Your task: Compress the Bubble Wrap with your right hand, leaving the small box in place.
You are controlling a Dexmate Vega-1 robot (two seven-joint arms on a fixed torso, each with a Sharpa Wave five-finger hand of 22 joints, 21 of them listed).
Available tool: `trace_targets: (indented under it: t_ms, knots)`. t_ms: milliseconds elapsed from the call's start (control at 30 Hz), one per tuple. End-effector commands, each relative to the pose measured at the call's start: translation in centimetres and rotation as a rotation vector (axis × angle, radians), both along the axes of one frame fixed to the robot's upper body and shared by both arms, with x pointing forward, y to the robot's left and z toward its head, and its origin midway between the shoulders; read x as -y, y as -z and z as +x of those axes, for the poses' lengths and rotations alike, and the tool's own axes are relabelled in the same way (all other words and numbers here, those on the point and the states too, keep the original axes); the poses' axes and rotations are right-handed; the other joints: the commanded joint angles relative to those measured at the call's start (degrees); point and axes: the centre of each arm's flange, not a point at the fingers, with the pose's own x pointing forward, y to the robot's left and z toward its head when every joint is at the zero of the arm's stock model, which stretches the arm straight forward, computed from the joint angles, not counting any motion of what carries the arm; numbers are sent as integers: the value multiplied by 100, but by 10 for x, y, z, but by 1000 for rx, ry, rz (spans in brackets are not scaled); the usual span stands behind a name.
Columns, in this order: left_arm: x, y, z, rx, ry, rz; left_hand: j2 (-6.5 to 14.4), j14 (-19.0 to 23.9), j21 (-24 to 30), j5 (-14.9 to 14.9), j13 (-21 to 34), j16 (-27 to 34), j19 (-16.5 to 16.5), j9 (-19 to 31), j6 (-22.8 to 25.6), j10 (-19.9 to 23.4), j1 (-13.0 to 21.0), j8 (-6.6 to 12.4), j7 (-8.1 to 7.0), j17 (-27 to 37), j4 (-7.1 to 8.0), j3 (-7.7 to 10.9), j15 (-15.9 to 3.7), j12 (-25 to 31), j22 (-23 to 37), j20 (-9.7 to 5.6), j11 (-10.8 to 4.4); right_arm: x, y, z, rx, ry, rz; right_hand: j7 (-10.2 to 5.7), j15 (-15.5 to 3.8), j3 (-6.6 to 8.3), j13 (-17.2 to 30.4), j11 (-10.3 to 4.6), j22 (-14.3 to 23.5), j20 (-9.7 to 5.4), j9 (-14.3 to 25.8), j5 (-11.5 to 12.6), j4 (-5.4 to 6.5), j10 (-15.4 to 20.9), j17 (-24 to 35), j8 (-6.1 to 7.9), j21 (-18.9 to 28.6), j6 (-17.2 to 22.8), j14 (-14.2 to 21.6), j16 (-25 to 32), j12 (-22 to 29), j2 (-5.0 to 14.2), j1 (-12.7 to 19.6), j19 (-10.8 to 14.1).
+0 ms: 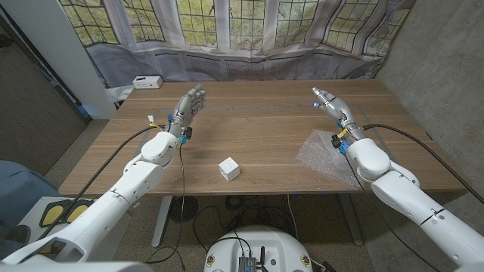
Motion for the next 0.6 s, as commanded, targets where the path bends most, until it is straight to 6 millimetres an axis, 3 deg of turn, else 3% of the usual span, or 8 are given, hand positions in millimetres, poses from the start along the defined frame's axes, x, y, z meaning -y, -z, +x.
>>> trace_targets:
  t_ms: [33, 400, 600]
  knots:
    - [-4, -4, 0, 10, 35, 19, 35, 5, 17, 2, 14, -6, 2, 17, -41, -21, 18, -4, 13, 12, -3, 41, -9, -37, 19, -68, 16, -23, -5, 25, -41, -180, 74, 18, -5, -57, 4, -2, 25, -15, 0, -24, 12, -58, 2, -11, -57, -21, -99, -47, -25, 3, -76, -96]
    - [-7, -9, 0, 20, 67, 33, 31, -29, 13, 2, 12, -17, -4, 15, -74, -58, 21, -3, 27, 12, -5, 40, -27, -51, 18, -93, 15, -33, -2, 45, -36, -205, 111, 127, 14, -77, -4, 7, 25, -50, -5, -27, 8, -93, -23, -7, -112, -32, -188, -61, -25, -8, -118, -148]
    - [-9, -12, 3, 20, 94, 11, 29, -61, 1, 2, 11, -24, -29, 14, -144, -90, 24, -16, 41, 11, -7, 41, -14, -63, 17, -114, 30, -29, 4, 67, -34, -245, 111, 32, -31, -105, -10, -30, 24, -85, -7, -24, 2, -114, -44, -14, -133, -57, -200, -52, -25, -41, -155, -132]
